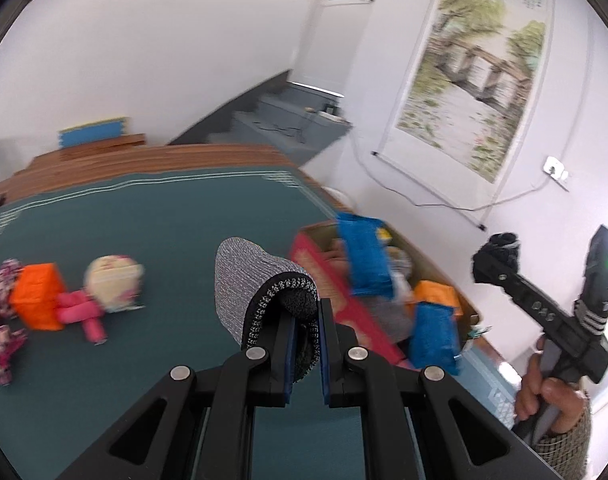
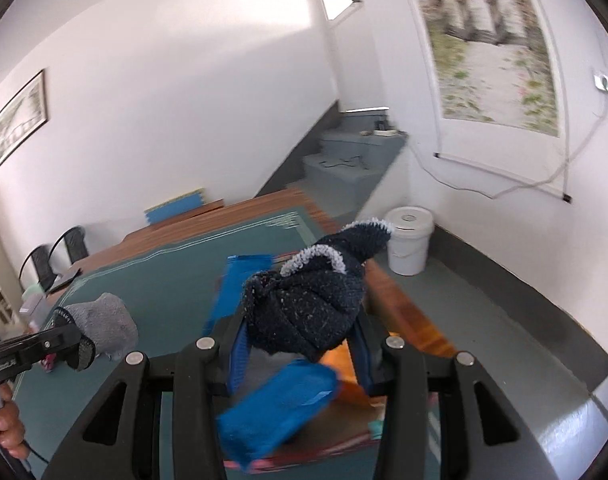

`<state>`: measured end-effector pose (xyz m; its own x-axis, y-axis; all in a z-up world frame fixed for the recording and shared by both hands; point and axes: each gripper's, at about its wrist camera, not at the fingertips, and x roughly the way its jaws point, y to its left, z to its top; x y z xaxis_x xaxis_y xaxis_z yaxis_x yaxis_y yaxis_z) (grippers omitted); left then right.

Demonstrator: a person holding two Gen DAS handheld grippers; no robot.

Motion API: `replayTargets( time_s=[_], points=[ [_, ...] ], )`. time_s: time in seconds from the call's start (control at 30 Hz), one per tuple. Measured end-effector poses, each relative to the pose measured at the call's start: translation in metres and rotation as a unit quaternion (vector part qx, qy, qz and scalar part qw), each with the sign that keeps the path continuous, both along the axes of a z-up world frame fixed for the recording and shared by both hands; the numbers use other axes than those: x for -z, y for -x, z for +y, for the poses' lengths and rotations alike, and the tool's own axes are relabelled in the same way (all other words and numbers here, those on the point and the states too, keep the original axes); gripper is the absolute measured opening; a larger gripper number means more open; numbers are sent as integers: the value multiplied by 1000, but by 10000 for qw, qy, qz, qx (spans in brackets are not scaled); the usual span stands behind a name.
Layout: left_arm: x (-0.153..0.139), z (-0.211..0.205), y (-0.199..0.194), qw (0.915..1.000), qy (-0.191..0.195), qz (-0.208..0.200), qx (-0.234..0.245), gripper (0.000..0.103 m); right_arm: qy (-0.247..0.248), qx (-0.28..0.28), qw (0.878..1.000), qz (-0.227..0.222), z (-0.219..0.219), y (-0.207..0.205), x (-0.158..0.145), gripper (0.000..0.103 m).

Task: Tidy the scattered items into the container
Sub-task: 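Carry the grey beanie and black hat into the red tin and release both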

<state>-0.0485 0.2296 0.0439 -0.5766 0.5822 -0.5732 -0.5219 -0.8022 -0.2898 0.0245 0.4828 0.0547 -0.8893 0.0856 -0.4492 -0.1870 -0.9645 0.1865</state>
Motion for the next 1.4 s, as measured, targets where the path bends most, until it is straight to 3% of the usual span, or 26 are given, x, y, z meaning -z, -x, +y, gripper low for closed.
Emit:
replayTargets(
  time_s=[0.33,0.53,0.77,0.9,1.0,1.07,1.13,1.2,1.4],
  points=[
    [-15,90,14,9961,-217,-28,859,10,123,154,9998,-59,29,-4,7,46],
    [-16,138,23,9922,-113,120,1239,10,244,251,9993,-86,43,-1,12,46],
    [2,173,52,9931,336,172,1112,10,181,71,9996,-211,44,10,19,45],
    [25,182,76,9932,548,-177,1013,11,5,-158,9993,-339,36,20,22,45],
    [40,174,90,9926,360,-593,991,14,-104,-289,9985,-444,30,26,24,46],
    [39,168,88,9926,299,-594,1013,14,-167,-358,9980,-497,27,30,25,46],
    [36,164,83,9928,303,-514,1037,22,-220,-399,9975,-539,22,35,25,46],
    [30,160,76,9932,355,-380,1038,52,-259,-435,9970,-592,19,40,25,46],
    [18,134,66,9966,270,-252,732,59,-116,-394,9966,-714,21,50,31,50]
  ],
)
